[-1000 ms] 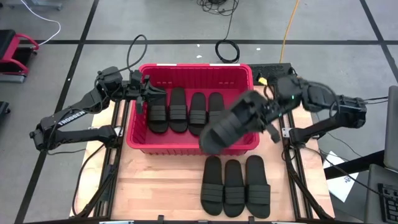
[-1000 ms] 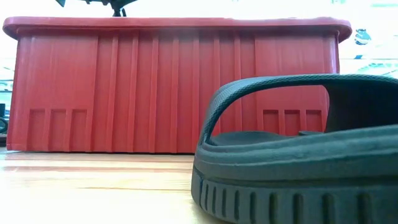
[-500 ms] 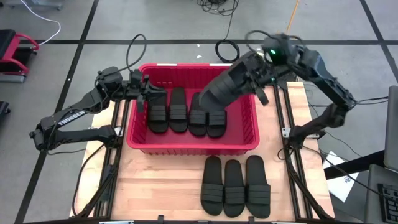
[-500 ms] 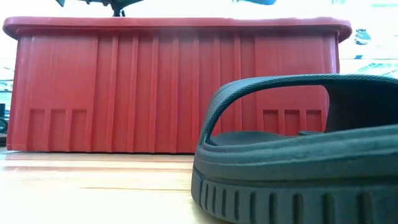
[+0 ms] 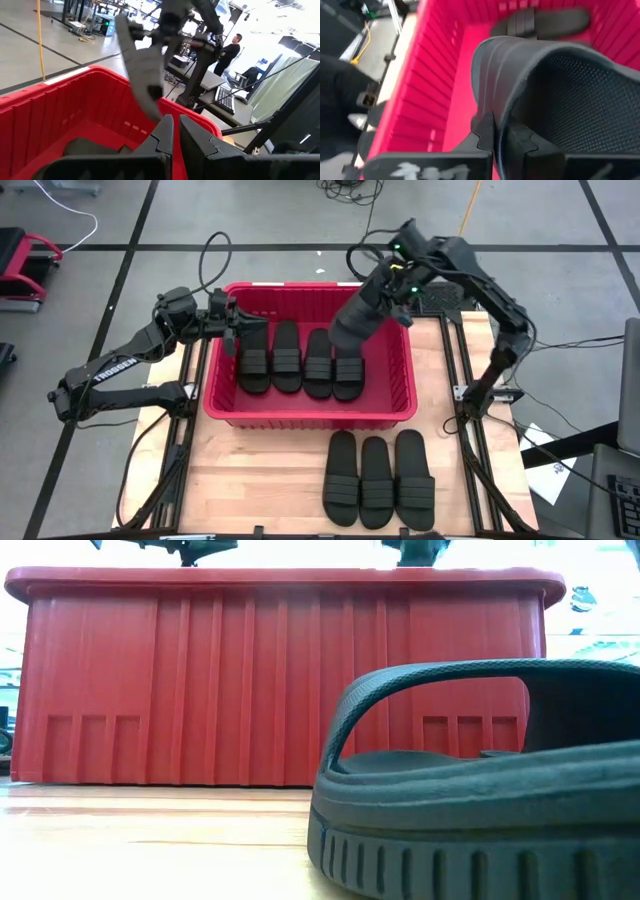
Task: Pick and place slides into bin
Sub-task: Put the slipper on top of the slipper inside the bin
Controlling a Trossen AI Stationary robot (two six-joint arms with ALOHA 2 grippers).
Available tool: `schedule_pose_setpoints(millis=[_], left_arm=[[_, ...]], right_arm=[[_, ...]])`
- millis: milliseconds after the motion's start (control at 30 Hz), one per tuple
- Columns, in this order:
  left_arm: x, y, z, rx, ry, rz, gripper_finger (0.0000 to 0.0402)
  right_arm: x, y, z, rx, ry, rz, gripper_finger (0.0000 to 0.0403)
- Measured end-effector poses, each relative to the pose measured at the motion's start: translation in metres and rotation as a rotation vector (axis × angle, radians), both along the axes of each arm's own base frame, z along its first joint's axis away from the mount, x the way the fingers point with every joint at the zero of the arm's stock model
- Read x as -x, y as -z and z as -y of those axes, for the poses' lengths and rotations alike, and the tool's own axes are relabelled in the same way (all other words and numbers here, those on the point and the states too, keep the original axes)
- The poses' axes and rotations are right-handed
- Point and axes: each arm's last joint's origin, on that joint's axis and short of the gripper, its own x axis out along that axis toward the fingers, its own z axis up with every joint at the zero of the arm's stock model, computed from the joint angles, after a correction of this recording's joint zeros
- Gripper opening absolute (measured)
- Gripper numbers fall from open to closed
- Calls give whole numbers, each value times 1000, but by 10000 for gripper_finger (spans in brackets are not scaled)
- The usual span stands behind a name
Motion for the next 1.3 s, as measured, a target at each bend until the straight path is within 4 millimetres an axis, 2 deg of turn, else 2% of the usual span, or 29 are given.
schedule_pose_setpoints(millis=[100, 267, 400, 567, 833, 967, 1167, 1300], left_arm=[[0, 0, 0, -51, 3, -5, 24], [0, 0, 0, -169, 7, -19, 24], [0, 0, 0, -238, 11, -27, 24], [0, 0, -1, -319, 9, -38, 24], [1, 0, -3, -341, -91, -61, 24], [1, 0, -4, -352, -117, -69, 24], [1, 0, -4, -348, -121, -68, 24], [1, 0, -4, -340, -122, -67, 24]], right_arm=[[-12, 24, 10, -8, -49, -107, 7], [-31, 56, 12, -41, -150, -252, 7], [-46, 68, 7, -40, -188, -285, 7], [-58, 72, -6, 7, -294, -278, 8], [-66, 77, -16, 17, -372, -256, 8], [-69, 92, -23, -49, -402, -282, 8], [-69, 127, -34, -161, -456, -352, 5], [-68, 138, -35, -179, -459, -372, 5]])
